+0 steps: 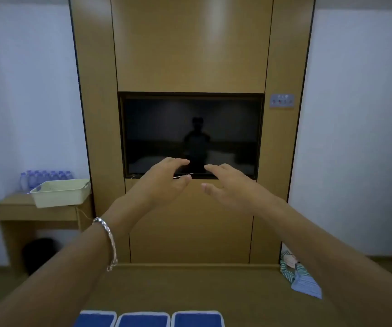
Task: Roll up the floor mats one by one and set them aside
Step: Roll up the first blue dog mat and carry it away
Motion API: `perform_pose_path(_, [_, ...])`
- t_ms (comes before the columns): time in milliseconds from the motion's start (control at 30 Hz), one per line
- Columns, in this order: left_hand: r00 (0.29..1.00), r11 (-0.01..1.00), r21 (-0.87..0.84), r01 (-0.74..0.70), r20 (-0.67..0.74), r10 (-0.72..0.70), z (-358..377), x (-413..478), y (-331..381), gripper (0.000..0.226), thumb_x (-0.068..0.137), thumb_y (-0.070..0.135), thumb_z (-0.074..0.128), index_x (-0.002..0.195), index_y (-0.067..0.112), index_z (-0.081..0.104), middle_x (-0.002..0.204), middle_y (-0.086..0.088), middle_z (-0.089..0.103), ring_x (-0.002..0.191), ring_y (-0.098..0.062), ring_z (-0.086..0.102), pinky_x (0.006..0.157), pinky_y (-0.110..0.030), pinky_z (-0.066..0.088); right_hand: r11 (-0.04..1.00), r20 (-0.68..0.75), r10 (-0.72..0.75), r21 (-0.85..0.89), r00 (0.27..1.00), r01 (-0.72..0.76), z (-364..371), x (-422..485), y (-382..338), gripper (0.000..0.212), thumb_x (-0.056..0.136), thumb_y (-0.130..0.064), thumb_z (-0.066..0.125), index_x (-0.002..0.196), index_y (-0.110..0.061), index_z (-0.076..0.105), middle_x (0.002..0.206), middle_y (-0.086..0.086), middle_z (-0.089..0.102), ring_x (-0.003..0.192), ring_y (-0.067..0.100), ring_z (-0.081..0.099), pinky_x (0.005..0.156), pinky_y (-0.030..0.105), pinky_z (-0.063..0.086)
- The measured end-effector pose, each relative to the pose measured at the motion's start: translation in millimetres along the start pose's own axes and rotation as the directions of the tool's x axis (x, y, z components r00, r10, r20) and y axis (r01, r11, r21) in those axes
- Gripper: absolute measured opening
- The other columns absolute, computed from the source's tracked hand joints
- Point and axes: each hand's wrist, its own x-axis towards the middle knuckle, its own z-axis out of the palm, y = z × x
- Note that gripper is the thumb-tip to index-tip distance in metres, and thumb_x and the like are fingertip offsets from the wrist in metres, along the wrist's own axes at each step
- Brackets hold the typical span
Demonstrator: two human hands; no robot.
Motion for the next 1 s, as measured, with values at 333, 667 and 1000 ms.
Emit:
perform_pose_path(333, [0.996,1.0,0.013,-0.028,0.091,0.027,38.2,12.5,22.7,0.051,0.095,0.032,0.051,0.143,0.025,0.035,0.146,0.003,0.037,0.132,-0.014,0.038,0.104,-0.029,0.035,0.998,0.013,0.062,-0.008,0.998,-0.062,-4.4,-16.2,39.8,0.061,0.098,-0.043,0.042,0.151,-0.027,0.017,0.155,0.0,0.023,0.138,0.019,0.031,0.11,0.038,0.034])
perform_pose_path(667, [0.968,0.995,-0.003,-0.098,0.23,0.096,125.1,32.0,73.5,0.051,0.094,0.032,0.052,0.142,0.025,0.037,0.144,0.002,0.04,0.132,-0.015,0.039,0.106,-0.031,0.034,0.976,0.051,0.218,0.007,0.975,-0.219,-2.4,-54.5,138.3,0.063,0.096,-0.047,0.044,0.151,-0.03,0.016,0.156,0.0,0.022,0.141,0.02,0.028,0.112,0.042,0.032])
perform_pose_path(1000, [0.939,0.999,-0.031,0.031,0.345,-0.018,184.4,15.4,63.1,0.052,0.095,0.033,0.051,0.144,0.026,0.034,0.144,0.003,0.039,0.132,-0.015,0.038,0.107,-0.032,0.035,0.969,0.212,0.241,0.01,0.947,-0.249,34.2,-53.9,195.1,0.063,0.097,-0.046,0.044,0.151,-0.025,0.019,0.154,0.005,0.026,0.139,0.023,0.03,0.111,0.04,0.032])
